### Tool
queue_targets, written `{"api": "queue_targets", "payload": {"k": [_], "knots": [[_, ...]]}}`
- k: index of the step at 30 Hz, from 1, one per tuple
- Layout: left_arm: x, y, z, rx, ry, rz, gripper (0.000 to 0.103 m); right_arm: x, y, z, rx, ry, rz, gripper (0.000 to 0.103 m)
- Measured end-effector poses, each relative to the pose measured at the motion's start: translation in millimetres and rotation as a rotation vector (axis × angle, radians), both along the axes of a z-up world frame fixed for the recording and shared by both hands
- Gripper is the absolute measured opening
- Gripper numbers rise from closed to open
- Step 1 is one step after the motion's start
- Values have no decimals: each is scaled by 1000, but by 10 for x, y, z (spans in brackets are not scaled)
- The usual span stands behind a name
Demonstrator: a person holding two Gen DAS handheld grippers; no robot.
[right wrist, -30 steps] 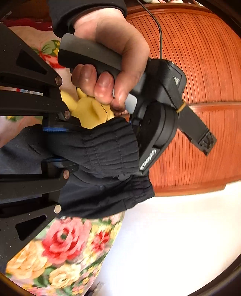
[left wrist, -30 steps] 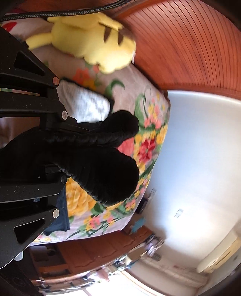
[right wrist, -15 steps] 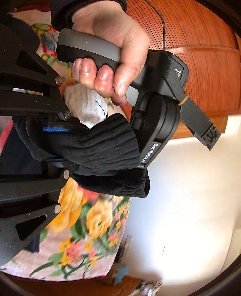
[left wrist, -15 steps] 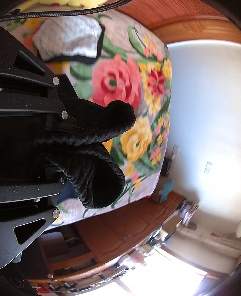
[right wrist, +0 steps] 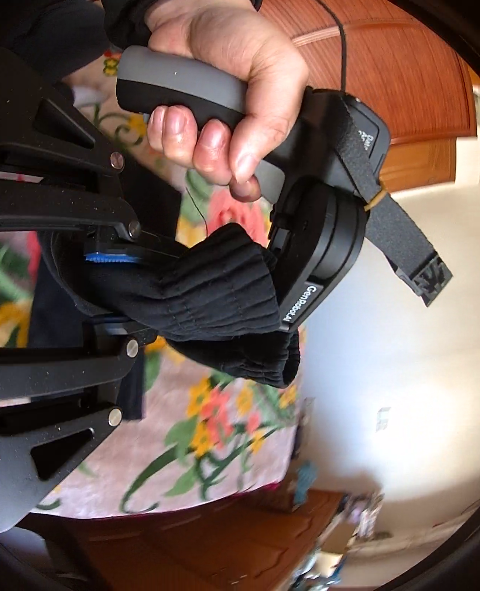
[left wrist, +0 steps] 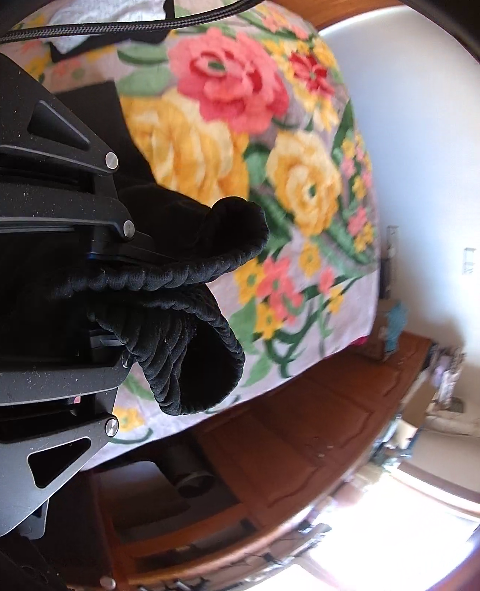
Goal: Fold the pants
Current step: 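Lay the pants down folded and open both grippers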
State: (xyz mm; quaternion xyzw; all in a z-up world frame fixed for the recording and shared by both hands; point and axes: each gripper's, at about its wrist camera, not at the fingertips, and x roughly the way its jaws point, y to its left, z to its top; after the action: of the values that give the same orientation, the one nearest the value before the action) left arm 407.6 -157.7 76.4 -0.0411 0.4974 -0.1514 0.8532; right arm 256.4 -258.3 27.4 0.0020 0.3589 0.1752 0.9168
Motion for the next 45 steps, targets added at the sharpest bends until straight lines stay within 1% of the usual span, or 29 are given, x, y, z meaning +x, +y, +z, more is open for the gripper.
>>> {"api": "queue_targets", "payload": {"k": [3, 5, 8, 11, 13, 15, 17, 19, 21, 22, 25, 26, 27, 30, 31, 35, 36, 37, 41, 45], "knots": [[211, -348, -341, 18, 46, -30, 25, -17, -314, -294, -5, 51, -51, 20], [345, -585, -580, 45, 63, -61, 25, -17, -482, -526, -8, 86, -86, 20], [451, -799, -842, 74, 75, -105, 28, -27, -682, -805, -8, 130, -130, 21], [506, -894, -1052, 83, 73, -154, 33, -50, -862, -1080, 12, 172, -182, 21], [515, -911, -1144, 66, 74, -182, 39, -80, -957, -1243, 32, 199, -210, 22], [501, -896, -1212, 62, 71, -210, 42, -63, -1037, -1409, 33, 223, -233, 22], [445, -837, -1217, 59, 47, -234, 50, -93, -1074, -1518, 15, 233, -241, 23], [389, -770, -1175, 30, 24, -253, 62, -74, -1115, -1635, -15, 240, -248, 24], [349, -698, -1150, 1, 23, -258, 67, -119, -1125, -1693, -36, 255, -261, 24], [325, -654, -1122, -7, 20, -255, 68, -130, -1150, -1724, -36, 265, -270, 24], [194, -411, -995, -46, -35, -215, 68, -181, -1216, -1778, -38, 290, -298, 27], [149, -298, -953, -77, -41, -204, 68, -191, -1242, -1795, -42, 297, -312, 31], [109, -202, -924, -92, -42, -195, 69, -199, -1283, -1825, -41, 305, -326, 34], [-84, 203, -867, -104, -66, -147, 69, -242, -1353, -1858, -50, 322, -362, 44], [-152, 369, -860, -103, -75, -124, 69, -291, -1334, -1812, -65, 320, -371, 44], [-430, 959, -920, -64, -110, -41, 69, -385, -1387, -1766, -129, 293, -418, 49], [-518, 1091, -941, -50, -116, -22, 69, -415, -1397, -1732, -137, 282, -431, 55], [-584, 1221, -979, -37, -120, -6, 69, -450, -1408, -1685, -140, 269, -444, 57], [-857, 1663, -1133, 22, -147, 50, 69, -514, -1434, -1498, -116, 220, -447, 57], [-1086, 1929, -1242, 59, -163, 79, 69, -373, -1374, -1432, -112, 200, -442, 57]]}}
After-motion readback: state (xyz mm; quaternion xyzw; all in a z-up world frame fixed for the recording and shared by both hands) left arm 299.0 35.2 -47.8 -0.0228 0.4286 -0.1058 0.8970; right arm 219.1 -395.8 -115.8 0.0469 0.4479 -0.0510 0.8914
